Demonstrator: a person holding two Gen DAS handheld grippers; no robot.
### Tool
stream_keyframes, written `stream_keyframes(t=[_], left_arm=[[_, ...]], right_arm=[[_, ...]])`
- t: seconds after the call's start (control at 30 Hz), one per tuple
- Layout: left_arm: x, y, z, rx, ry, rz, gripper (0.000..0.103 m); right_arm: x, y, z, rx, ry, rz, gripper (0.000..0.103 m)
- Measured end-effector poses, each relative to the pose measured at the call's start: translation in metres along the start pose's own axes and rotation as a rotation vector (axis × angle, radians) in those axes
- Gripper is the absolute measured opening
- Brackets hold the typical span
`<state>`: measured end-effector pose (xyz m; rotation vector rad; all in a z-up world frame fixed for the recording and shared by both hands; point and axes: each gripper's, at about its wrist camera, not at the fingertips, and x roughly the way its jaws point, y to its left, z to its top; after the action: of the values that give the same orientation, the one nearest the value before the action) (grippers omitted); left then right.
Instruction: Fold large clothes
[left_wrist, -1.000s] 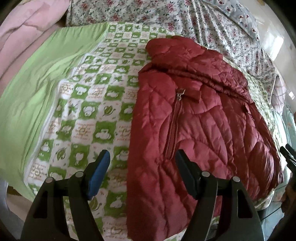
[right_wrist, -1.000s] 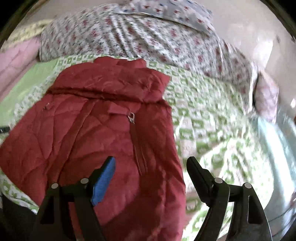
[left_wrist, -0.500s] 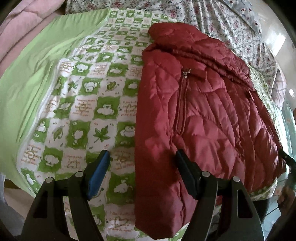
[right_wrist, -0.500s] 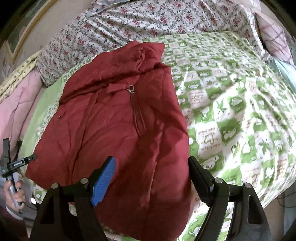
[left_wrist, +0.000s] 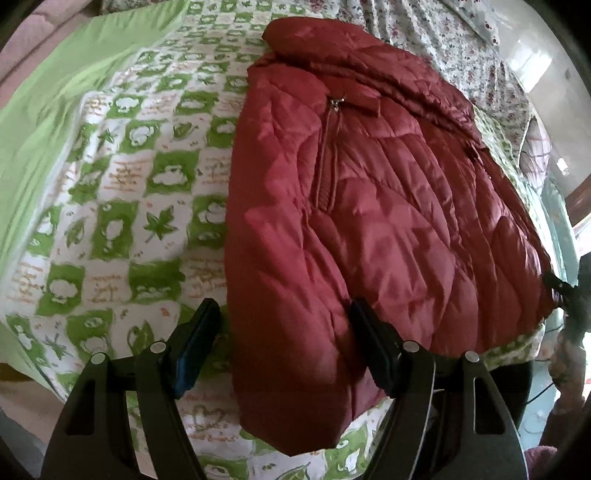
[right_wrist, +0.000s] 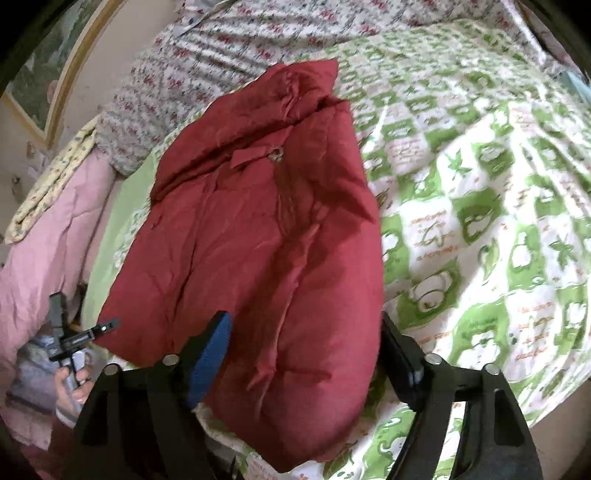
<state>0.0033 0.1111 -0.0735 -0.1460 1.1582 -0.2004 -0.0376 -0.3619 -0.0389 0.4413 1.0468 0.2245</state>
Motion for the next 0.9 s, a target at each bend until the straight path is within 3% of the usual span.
stream_keyframes(t=[0.1, 0.37, 0.5, 0.67, 0.9], left_arm=[[-0.003, -0.002, -0.003, 0.013, -0.007, -0.009, 0.073], [-0.009, -0.014, -0.002, 0.072, -0.032, -0.052, 0.07], [-0.014, -0.016, -0.003, 0.104, -0.059, -0.029, 0.039], [-0.012, -0.012, 0.003, 0.093, -0.045, -0.059, 0.038], [-0.01, -0.012, -0.003, 0.123, -0.033, -0.069, 0.037]], right_arm=[[-0.001, 0.003, -0.006, -0.029, 0.028, 0.013, 0.059], [-0.008, 0.0, -0.003, 0.008, 0.009, 0.084, 0.052], [-0.01, 0.007, -0.002, -0.031, 0.008, 0.033, 0.044], [-0.018, 0.032, 0.007, -0.105, -0.024, 0.015, 0.043], [-0.008, 0.029, 0.001, -0.103, 0.03, 0.006, 0.046]])
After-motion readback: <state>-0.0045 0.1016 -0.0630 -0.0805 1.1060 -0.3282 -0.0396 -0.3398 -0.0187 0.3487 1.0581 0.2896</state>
